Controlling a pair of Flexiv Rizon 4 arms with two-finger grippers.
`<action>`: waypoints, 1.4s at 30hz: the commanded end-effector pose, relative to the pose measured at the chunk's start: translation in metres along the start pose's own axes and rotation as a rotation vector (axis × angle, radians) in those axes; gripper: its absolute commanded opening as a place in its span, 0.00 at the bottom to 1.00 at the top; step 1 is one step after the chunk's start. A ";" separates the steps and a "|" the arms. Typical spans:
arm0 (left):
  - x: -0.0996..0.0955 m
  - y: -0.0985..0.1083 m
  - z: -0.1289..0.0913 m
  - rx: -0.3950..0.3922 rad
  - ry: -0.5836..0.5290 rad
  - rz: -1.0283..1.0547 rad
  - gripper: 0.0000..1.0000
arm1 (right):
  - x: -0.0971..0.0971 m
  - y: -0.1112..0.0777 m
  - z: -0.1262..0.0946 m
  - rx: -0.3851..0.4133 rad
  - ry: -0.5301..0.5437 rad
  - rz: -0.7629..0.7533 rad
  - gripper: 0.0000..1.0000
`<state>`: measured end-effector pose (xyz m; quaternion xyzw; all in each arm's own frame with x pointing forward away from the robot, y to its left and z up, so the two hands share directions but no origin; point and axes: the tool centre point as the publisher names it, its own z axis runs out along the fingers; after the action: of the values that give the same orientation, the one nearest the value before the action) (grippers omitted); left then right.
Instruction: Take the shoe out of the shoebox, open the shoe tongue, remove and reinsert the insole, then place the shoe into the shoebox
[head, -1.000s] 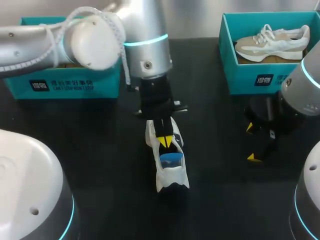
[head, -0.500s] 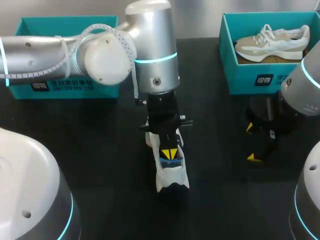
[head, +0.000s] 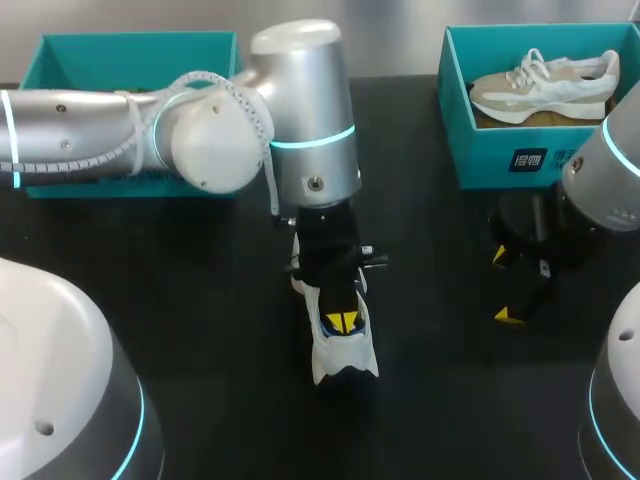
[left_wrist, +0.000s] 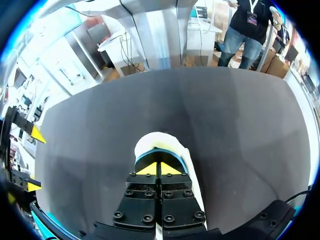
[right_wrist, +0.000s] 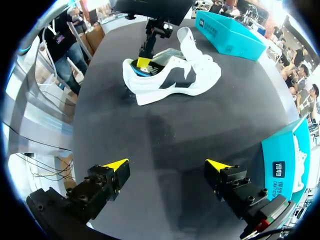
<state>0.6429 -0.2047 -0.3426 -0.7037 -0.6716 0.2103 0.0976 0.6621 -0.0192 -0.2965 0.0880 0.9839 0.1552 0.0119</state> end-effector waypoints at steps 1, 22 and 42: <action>0.002 -0.003 0.012 -0.010 -0.014 -0.001 0.00 | 0.001 0.000 0.001 0.002 -0.003 0.001 1.00; -0.002 -0.006 -0.002 -0.034 -0.112 -0.038 0.00 | 0.001 0.000 0.001 0.002 -0.003 0.001 1.00; 0.007 0.016 0.056 -0.071 -0.021 -0.035 0.00 | 0.001 0.000 0.001 0.002 -0.003 0.001 1.00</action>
<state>0.6362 -0.2001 -0.3913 -0.6915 -0.6912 0.1992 0.0664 0.6621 -0.0192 -0.2965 0.0880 0.9839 0.1552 0.0119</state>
